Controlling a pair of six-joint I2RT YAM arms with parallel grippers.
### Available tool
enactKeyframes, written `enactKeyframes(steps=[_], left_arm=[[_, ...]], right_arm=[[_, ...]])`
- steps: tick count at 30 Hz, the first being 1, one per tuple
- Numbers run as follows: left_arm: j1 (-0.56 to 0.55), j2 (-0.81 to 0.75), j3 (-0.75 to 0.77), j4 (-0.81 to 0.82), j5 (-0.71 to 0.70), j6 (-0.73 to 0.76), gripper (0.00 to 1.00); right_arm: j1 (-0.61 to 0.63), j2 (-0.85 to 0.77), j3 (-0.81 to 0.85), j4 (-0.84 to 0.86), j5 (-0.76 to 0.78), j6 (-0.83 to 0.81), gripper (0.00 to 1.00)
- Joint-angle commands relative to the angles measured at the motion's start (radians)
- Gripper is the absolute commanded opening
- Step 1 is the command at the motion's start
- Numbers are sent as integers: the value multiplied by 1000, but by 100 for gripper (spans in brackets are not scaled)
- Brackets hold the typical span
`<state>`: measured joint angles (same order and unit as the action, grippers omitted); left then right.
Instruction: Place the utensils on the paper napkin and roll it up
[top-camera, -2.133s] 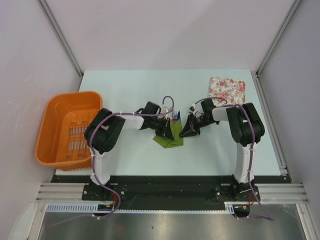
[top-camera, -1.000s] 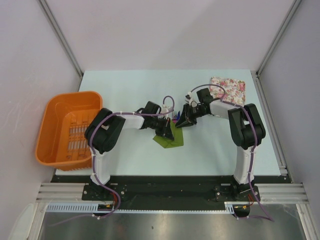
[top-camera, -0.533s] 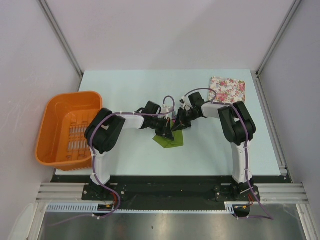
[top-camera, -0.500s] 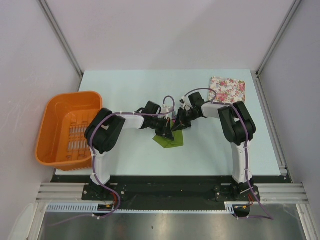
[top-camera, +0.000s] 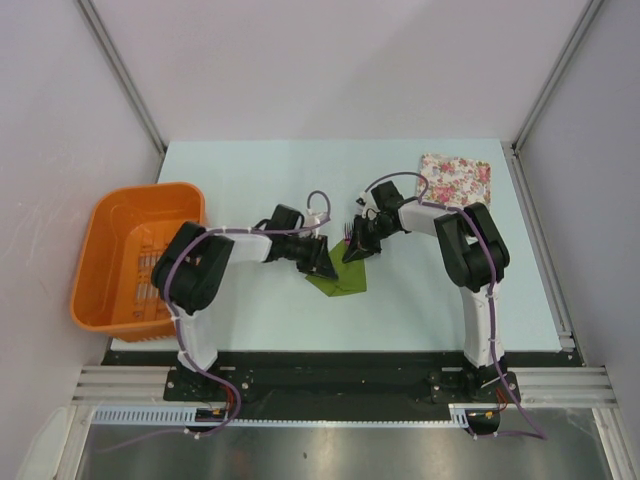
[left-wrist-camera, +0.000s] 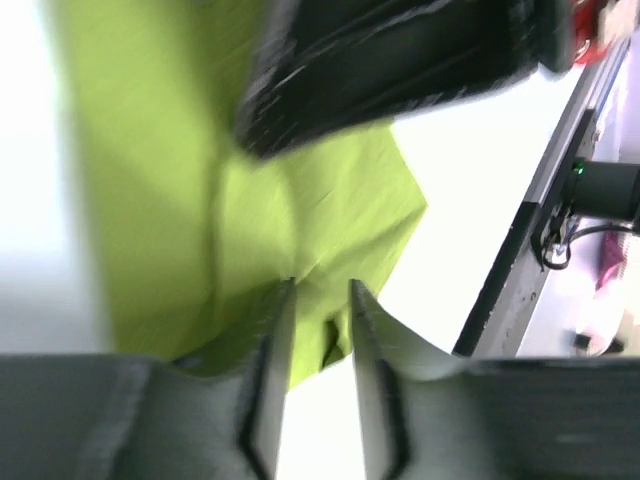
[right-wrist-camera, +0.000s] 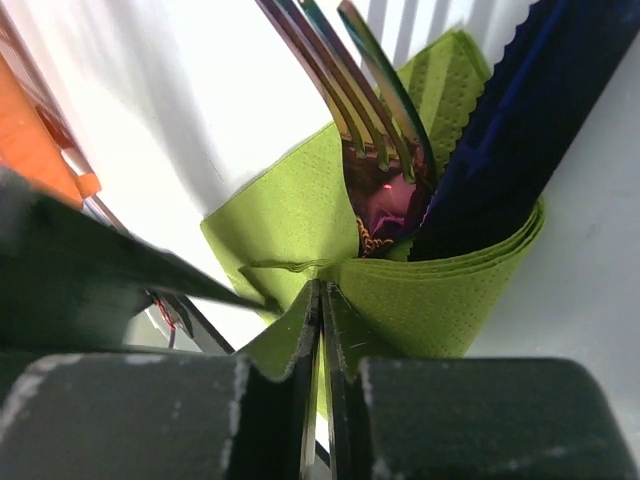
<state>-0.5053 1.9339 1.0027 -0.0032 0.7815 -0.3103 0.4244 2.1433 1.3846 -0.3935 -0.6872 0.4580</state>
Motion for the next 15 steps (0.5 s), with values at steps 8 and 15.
enactKeyframes(steps=[8, 15], left_arm=[[194, -216, -161, -113, -90, -44, 74], [185, -115, -185, -43, -111, -84, 73]], right_arm=[[24, 70, 1, 10, 181, -48, 7], [25, 76, 1, 13, 192, -50, 7]])
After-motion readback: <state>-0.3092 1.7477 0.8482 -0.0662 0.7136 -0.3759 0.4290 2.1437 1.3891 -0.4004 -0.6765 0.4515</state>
